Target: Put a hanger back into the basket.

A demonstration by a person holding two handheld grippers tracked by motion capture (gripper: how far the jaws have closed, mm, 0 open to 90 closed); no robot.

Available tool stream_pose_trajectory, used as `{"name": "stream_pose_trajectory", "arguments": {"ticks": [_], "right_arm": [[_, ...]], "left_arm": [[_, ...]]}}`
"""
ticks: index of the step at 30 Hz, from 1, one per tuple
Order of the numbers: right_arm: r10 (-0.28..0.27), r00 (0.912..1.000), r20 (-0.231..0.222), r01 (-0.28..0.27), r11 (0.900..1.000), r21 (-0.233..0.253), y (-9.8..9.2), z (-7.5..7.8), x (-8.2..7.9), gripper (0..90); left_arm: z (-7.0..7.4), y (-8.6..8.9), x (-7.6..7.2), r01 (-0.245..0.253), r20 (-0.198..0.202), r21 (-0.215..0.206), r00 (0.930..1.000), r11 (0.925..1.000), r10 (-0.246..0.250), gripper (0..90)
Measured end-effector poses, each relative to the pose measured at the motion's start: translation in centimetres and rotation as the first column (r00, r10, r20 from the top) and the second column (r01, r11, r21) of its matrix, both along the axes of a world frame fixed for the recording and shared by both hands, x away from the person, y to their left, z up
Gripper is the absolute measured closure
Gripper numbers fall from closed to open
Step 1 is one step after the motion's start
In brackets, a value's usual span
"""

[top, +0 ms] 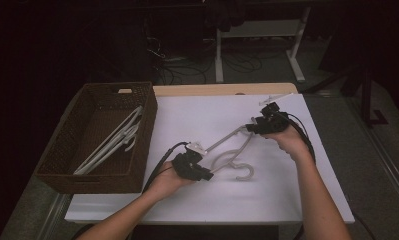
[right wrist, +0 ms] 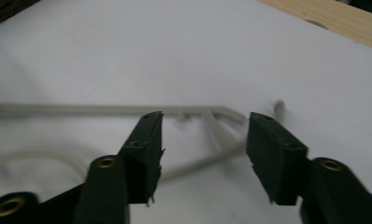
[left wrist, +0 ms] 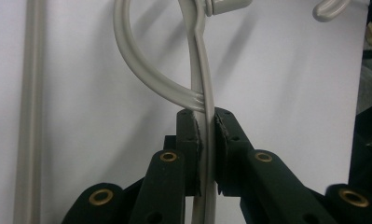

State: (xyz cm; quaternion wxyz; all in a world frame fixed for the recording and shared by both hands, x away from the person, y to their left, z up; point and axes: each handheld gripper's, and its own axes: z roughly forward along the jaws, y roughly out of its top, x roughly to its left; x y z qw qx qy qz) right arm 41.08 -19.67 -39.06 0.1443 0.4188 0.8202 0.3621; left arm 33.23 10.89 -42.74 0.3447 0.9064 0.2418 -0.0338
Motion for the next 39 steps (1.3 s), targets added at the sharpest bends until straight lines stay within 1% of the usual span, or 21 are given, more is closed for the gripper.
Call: {"name": "stream_pose_trajectory", "arguments": {"ticks": [2, 3, 5, 7, 9, 12, 14, 16, 17, 20, 23, 27, 30, 31, 34, 37, 39], "right_arm": [[-0.009, 0.9998, 0.018, 0.009, 1.000, -0.006, -0.7, 0.1, -1.2, 35.0], [-0.010, 0.9997, 0.021, 0.010, 1.000, -0.001, -1.0, 0.1, -1.8, 32.3], [-0.004, 0.9992, 0.039, 0.004, 1.000, 0.007, -1.4, 0.0, -2.9, 27.6], [-0.001, 0.9987, 0.051, 0.000, 1.000, 0.011, -1.6, -0.1, -4.0, 22.7], [0.001, 0.9985, 0.055, -0.001, 1.000, 0.002, -1.7, -0.2, -4.9, 17.3], [0.008, 0.9980, 0.063, -0.010, 1.000, 0.019, -1.7, -0.4, -6.3, 13.1], [0.000, 0.9979, 0.065, -0.002, 1.000, 0.018, -1.7, -0.6, -7.0, 11.2], [0.003, 0.9973, 0.074, -0.004, 1.000, 0.019, -1.7, -0.9, -7.8, 4.0], [0.007, 0.9976, 0.069, -0.009, 1.000, 0.025, -1.7, -1.0, -8.1, 1.7], [0.005, 0.9974, 0.072, -0.008, 0.999, 0.040, -1.8, -1.5, -9.2, 0.7], [0.009, 0.9977, 0.068, -0.011, 0.999, 0.038, -1.8, -2.1, -10.0, 0.3], [0.008, 0.9977, 0.068, -0.010, 0.999, 0.035, -1.9, -2.5, -10.5, 0.3], [0.009, 0.9974, 0.071, -0.012, 0.999, 0.037, -1.9, -2.6, -10.6, 0.3], [0.012, 0.9971, 0.075, -0.015, 0.999, 0.037, -1.8, -2.7, -10.6, 0.3], [0.018, 0.9972, 0.073, -0.020, 0.999, 0.029, -1.6, -2.8, -10.6, 0.3], [0.027, 0.9970, 0.073, -0.028, 0.999, 0.015, -1.4, -3.0, -10.5, 0.3], [0.027, 0.9972, 0.069, -0.028, 1.000, 0.013, -1.3, -3.1, -10.5, 0.3]], "left_arm": [[0.6, 0.5, 0.2, -0.014, 0.001, -0.011, 0.9999, 0.9999, 0.014, 82.1], [0.9, 0.7, 0.3, -0.018, 0.002, -0.012, 0.9998, 0.9998, 0.018, 82.2], [1.5, 1.0, 0.4, -0.035, -0.004, -0.032, 0.9994, 0.9989, 0.035, 82.2], [2.2, 1.1, 0.5, -0.046, -0.003, -0.047, 0.9990, 0.9978, 0.046, 82.1], [2.9, 1.3, 0.6, -0.060, -0.001, -0.060, 0.9982, 0.9964, 0.060, 82.2], [4.2, 1.5, 0.6, -0.076, 0.002, -0.078, 0.9970, 0.9940, 0.077, 82.1], [5.2, 1.6, 0.6, -0.080, 0.003, -0.086, 0.9967, 0.9931, 0.081, 82.1], [6.3, 1.8, 0.6, -0.078, 0.008, -0.093, 0.9968, 0.9926, 0.080, 82.1], [6.9, 1.9, 0.6, -0.080, 0.011, -0.099, 0.9966, 0.9919, 0.081, 82.1], [8.8, 2.5, 0.9, -0.079, 0.026, -0.110, 0.9962, 0.9907, 0.083, 82.1], [10.9, 3.4, 1.2, -0.087, 0.047, -0.117, 0.9946, 0.9894, 0.093, 82.1], [13.9, 5.2, 1.7, -0.093, 0.085, -0.110, 0.9910, 0.9895, 0.103, 82.1], [15.8, 7.1, 1.9, -0.107, 0.117, -0.115, 0.9859, 0.9876, 0.120, 82.1], [16.3, 7.9, 2.0, -0.111, 0.120, -0.121, 0.9848, 0.9864, 0.126, 82.1], [17.4, 10.3, 2.3, -0.127, 0.131, -0.131, 0.9808, 0.9831, 0.144, 82.1], [17.8, 12.9, 2.4, -0.148, 0.137, -0.141, 0.9763, 0.9788, 0.167, 82.1], [17.9, 14.6, 2.4, -0.169, 0.143, -0.143, 0.9715, 0.9752, 0.189, 82.1]]}}
